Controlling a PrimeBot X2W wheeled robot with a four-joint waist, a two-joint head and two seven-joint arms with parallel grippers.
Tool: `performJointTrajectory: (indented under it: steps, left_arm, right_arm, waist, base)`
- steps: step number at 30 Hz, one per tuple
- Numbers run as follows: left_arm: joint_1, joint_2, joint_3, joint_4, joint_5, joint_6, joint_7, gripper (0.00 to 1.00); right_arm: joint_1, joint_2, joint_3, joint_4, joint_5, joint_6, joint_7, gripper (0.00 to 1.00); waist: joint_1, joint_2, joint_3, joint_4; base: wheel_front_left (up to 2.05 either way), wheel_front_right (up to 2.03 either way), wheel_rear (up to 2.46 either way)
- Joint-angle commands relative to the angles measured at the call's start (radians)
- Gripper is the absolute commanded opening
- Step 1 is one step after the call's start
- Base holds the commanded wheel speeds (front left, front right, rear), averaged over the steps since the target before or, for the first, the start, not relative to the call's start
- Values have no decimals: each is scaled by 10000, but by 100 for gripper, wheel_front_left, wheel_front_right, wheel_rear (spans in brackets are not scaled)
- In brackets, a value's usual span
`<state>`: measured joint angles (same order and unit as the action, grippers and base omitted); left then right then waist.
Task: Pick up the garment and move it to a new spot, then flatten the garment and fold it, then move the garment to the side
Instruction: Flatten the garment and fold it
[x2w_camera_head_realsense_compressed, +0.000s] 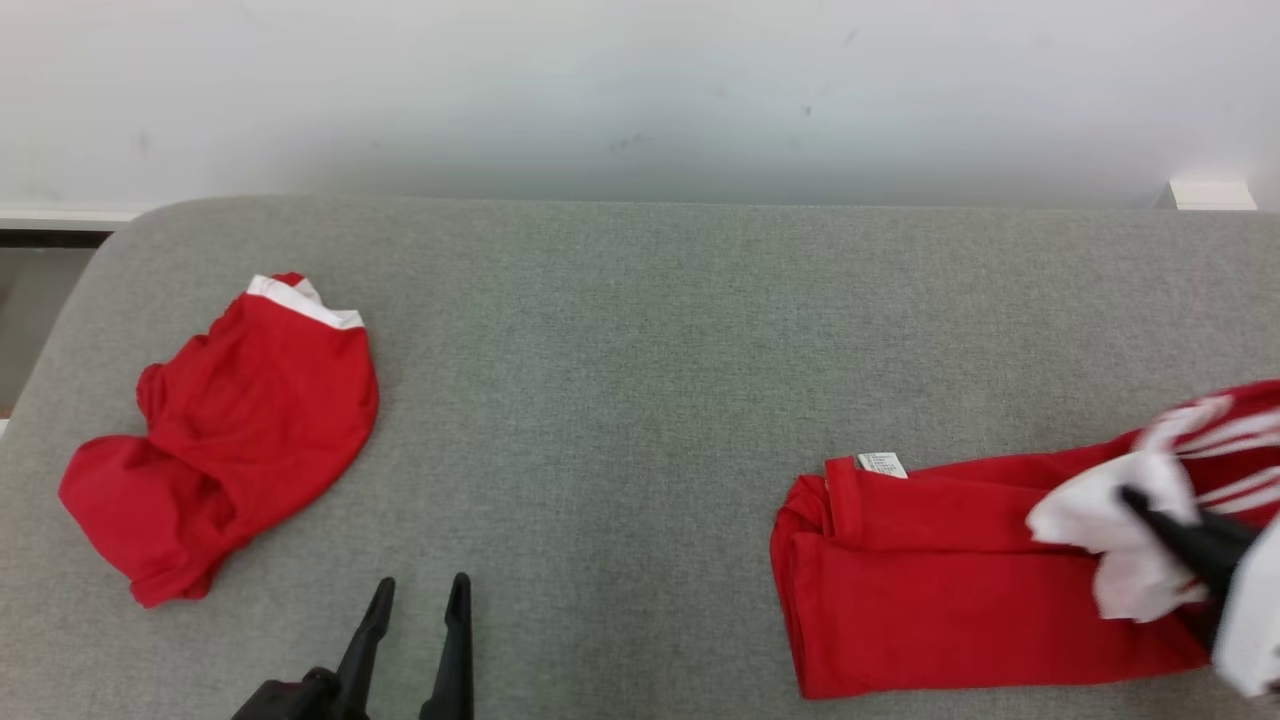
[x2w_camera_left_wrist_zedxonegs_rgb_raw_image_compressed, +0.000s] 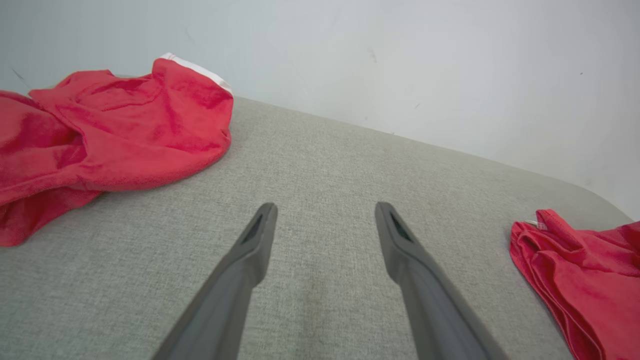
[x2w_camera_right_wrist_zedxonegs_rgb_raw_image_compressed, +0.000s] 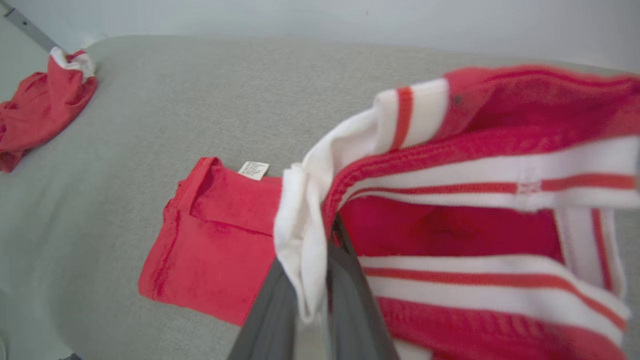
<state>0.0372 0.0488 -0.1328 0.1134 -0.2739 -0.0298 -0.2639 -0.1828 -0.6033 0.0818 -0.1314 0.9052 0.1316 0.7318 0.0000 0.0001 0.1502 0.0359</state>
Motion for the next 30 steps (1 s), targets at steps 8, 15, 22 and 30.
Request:
performJointTrajectory:
  steps: [8, 15, 22, 30]
  left_arm:
    - [-242, 35, -270, 171, -281, 76, -5, 100]
    - [-224, 34, -259, 296, -415, 172, -5, 100]
    - [-129, 33, -204, 447, -412, 190, -5, 100]
    - [76, 36, -69, 605, -103, 134, -5, 100]
  right_arm:
    - [-740, 2178, 2441, 394, -400, -21, 89, 0]
    - [-824, 2937, 3183, 1361, -820, -20, -547, 0]
    - [-1111, 3820, 3228, 2141, -1111, -20, -1739, 63]
    - [-864, 5009, 3570, 1684, -896, -18, -2931, 100]
  waist:
    - [0, -1, 140, 143]
    - [0, -1, 166, 434]
    - [0, -1, 64, 400]
    - [0, -1, -443, 32]
  base:
    - [0, 0, 0]
    - [0, 0, 0]
    - [0, 0, 0]
    - [0, 0, 0]
